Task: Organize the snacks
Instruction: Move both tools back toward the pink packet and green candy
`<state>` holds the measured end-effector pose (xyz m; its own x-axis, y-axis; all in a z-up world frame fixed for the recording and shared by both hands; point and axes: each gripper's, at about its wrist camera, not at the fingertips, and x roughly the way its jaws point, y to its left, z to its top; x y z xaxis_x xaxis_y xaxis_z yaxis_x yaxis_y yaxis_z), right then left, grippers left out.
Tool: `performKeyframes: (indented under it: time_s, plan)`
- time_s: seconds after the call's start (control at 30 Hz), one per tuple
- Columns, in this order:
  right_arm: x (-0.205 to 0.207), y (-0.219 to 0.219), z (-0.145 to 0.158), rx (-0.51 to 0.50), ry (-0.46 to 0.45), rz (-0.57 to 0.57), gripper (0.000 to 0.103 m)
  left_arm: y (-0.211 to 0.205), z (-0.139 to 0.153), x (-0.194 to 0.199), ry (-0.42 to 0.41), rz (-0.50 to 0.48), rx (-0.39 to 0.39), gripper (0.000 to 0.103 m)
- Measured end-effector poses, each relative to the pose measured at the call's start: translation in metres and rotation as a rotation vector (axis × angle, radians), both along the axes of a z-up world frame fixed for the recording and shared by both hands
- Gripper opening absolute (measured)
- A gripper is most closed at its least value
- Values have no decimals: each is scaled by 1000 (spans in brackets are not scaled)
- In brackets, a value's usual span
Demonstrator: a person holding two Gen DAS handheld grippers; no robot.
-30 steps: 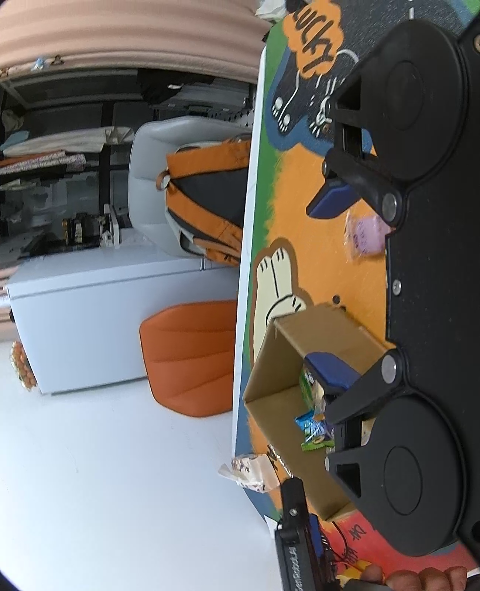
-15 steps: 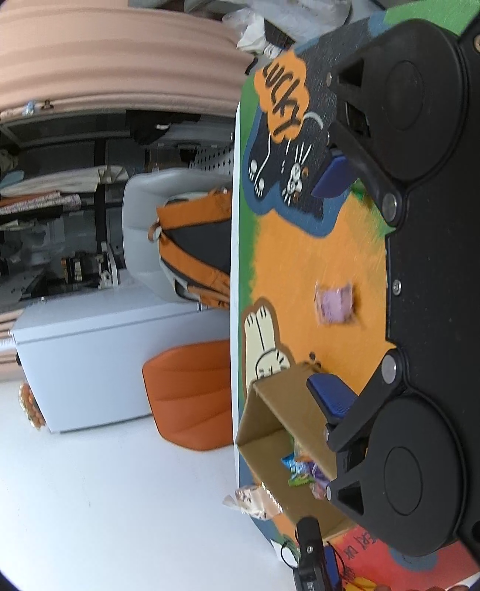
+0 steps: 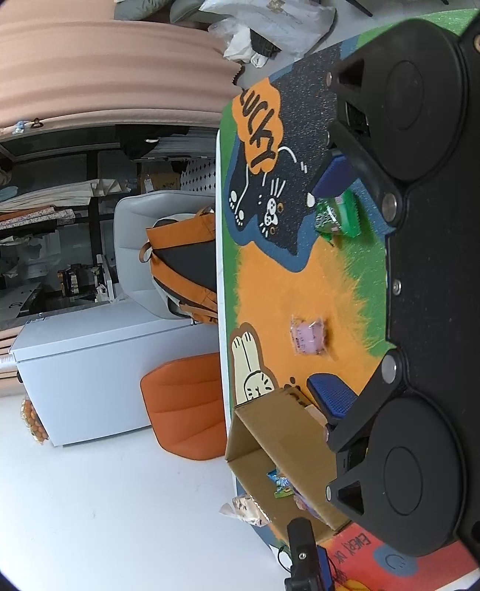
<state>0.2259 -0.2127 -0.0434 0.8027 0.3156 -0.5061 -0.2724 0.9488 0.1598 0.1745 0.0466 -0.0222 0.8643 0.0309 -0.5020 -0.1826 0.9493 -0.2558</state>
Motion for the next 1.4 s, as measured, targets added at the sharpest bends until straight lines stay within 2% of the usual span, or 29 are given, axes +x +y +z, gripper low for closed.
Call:
performKeyframes:
  time_s: [0.63,1.4]
  plan:
    - [-3,-32,-18,8,30,-7,103,-41,-9,12,-11,-61,-8,95]
    - [14,-40,-37,-38,64,-11,102,-63,-41,48,70,-132,-7,93]
